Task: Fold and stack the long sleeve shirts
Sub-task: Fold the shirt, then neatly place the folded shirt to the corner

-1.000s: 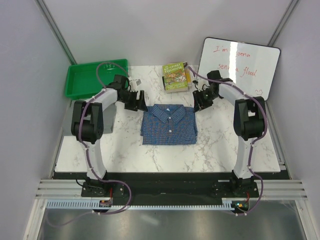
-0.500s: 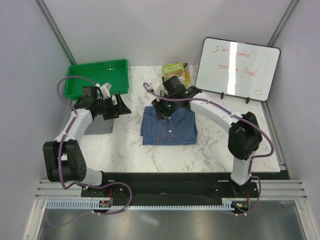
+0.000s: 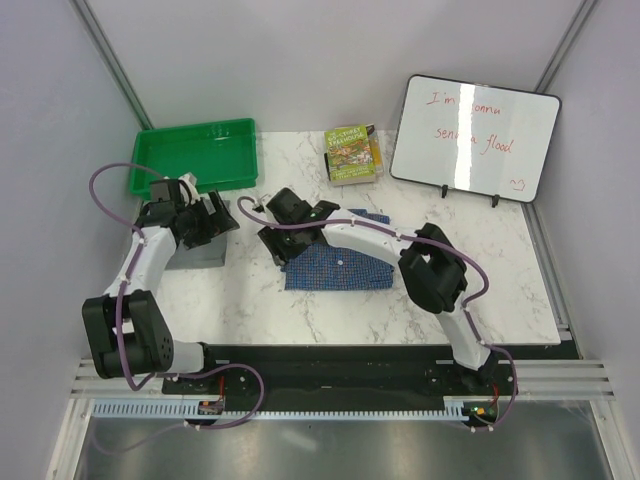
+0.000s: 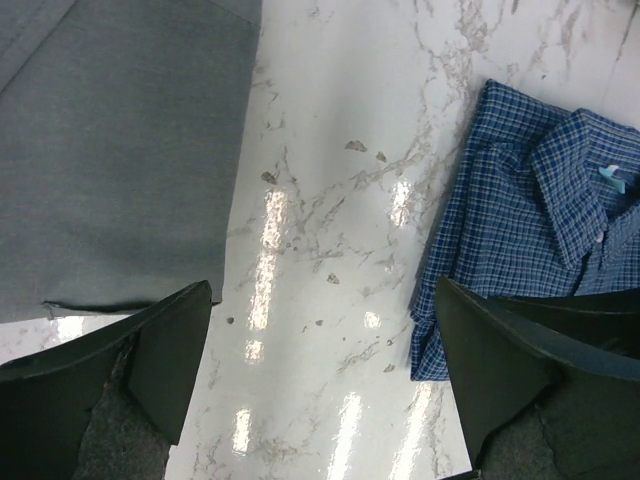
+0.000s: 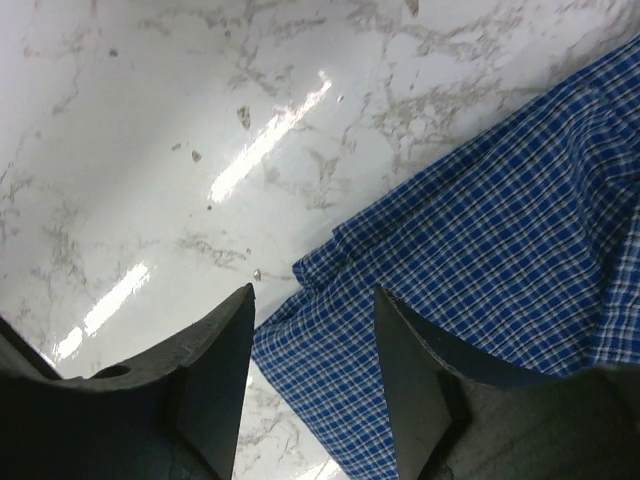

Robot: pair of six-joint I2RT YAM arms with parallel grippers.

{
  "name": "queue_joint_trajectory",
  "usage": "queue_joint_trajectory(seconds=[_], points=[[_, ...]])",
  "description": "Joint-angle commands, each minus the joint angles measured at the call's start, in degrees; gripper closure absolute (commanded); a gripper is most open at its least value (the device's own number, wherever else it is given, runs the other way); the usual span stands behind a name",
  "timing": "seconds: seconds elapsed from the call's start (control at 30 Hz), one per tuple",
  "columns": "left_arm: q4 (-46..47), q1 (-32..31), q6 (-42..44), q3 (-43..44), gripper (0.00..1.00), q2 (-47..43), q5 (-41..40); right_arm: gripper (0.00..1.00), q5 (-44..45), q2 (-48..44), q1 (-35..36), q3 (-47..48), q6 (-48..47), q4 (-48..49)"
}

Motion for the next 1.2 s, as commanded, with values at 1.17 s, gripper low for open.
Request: queue_joint_trajectory(seconds=[1.17], points=[[2.39, 1.15, -5.46, -6.53, 0.01, -4.47, -7.93, 0.41, 31.13, 16.74, -0.57, 18.06, 10.36, 2.69]])
